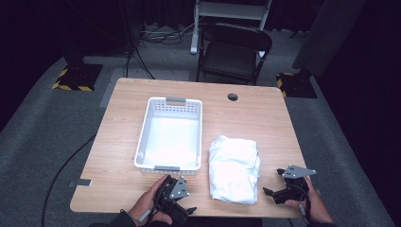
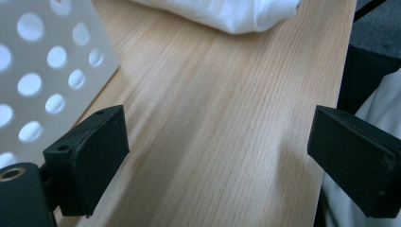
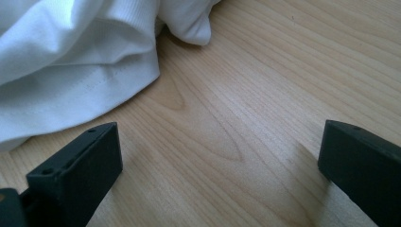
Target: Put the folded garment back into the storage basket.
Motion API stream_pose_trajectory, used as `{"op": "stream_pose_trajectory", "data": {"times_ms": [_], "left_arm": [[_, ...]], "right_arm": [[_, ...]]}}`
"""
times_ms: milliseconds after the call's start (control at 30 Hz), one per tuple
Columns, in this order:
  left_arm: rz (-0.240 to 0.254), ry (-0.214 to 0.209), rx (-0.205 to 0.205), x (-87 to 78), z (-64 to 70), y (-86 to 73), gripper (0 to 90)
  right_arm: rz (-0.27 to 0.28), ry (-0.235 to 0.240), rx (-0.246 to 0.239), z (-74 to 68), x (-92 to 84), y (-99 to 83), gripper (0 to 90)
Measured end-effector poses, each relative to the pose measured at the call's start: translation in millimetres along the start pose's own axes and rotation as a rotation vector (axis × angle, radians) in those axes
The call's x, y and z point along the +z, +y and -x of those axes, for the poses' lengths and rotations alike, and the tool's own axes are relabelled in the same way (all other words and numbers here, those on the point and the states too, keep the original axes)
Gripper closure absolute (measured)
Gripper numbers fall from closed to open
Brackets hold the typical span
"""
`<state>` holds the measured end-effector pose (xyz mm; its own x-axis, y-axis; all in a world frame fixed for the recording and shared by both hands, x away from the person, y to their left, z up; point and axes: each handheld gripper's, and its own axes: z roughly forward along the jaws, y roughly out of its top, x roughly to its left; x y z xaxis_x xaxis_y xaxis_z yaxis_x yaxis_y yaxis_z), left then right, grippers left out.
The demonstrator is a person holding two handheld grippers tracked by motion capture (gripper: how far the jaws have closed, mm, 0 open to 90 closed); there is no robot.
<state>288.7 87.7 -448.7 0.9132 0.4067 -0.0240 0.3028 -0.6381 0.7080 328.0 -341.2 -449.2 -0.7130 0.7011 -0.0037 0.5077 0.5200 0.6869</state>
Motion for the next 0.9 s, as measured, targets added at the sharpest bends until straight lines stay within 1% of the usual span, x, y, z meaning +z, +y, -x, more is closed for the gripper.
{"op": "stream_pose_trajectory", "data": {"times_ms": [100,300,333,467,600,733,833,900], "left_arm": [[0.013,-0.005,-0.002,1.4,1.4,4.0,6.0],[0.003,-0.012,0.008,5.4,3.1,7.7,6.3],[0.002,-0.01,0.016,6.0,3.2,8.4,6.3],[-0.005,-0.008,0.028,8.0,3.9,11.0,6.8],[-0.001,-0.012,0.036,10.0,4.1,13.5,6.8],[0.0,-0.005,0.044,12.5,5.6,15.8,7.1],[0.01,0.018,0.04,14.5,6.7,18.0,9.3],[0.014,0.014,0.04,15.0,7.4,20.3,9.3]], "right_arm": [[0.0,-0.002,0.002,-0.2,-0.1,-0.1,0.4],[0.0,-0.002,0.002,-0.2,0.0,-0.1,0.4],[0.0,-0.002,0.001,-0.2,0.0,-0.1,0.4],[0.0,-0.001,0.001,-0.1,0.0,-0.1,0.4],[0.0,-0.001,0.002,-0.2,-0.1,-0.1,0.4],[0.0,-0.001,0.002,-0.2,-0.1,-0.2,0.4],[0.001,-0.001,0.001,-0.1,-0.1,-0.2,0.4],[0.001,-0.001,0.001,-0.1,-0.1,-0.2,0.4]]}}
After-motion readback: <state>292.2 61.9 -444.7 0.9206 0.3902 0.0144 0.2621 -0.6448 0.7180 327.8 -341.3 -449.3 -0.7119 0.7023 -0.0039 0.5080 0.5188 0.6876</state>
